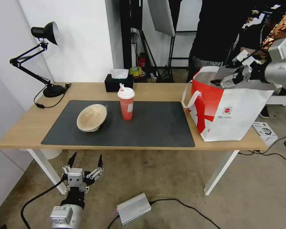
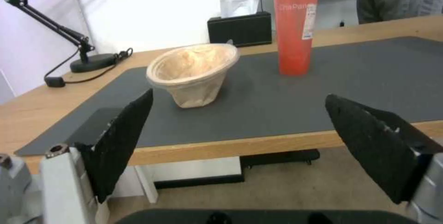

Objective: Pick up the trash from the table and place it into the takeout bag.

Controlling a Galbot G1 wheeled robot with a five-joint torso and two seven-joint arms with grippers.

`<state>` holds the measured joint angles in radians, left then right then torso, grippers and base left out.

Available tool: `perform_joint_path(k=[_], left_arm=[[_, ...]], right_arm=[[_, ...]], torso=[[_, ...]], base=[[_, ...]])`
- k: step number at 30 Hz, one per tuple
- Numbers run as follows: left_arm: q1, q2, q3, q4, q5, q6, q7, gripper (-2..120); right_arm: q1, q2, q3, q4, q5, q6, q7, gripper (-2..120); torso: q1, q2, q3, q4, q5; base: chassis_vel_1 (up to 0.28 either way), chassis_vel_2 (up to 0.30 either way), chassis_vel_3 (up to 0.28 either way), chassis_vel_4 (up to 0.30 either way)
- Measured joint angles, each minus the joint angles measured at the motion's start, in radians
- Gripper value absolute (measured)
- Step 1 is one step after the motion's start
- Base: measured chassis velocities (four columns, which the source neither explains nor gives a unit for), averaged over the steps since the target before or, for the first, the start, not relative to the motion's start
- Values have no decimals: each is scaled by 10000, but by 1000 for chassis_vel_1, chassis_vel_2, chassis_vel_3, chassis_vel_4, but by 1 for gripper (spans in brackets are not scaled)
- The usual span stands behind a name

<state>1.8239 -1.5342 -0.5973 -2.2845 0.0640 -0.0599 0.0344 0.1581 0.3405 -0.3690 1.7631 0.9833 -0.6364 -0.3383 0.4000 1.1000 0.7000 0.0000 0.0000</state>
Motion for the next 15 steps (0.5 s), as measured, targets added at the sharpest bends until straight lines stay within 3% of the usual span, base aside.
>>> perform_joint_path(k=[6, 15], left_arm=[[-5, 1, -32, 0, -2, 16, -1, 100], [24, -22, -50, -29, -2, 41, -1, 100]], right_arm=[[-135, 332, 557, 772, 1360, 54, 1171, 100], [-698, 721, 1165, 1705, 2997, 928, 3448, 100]], torso=[[0, 0, 0, 1, -1], [0, 0, 0, 1, -1]], base=[[0, 0, 0, 0], [0, 0, 0, 0]])
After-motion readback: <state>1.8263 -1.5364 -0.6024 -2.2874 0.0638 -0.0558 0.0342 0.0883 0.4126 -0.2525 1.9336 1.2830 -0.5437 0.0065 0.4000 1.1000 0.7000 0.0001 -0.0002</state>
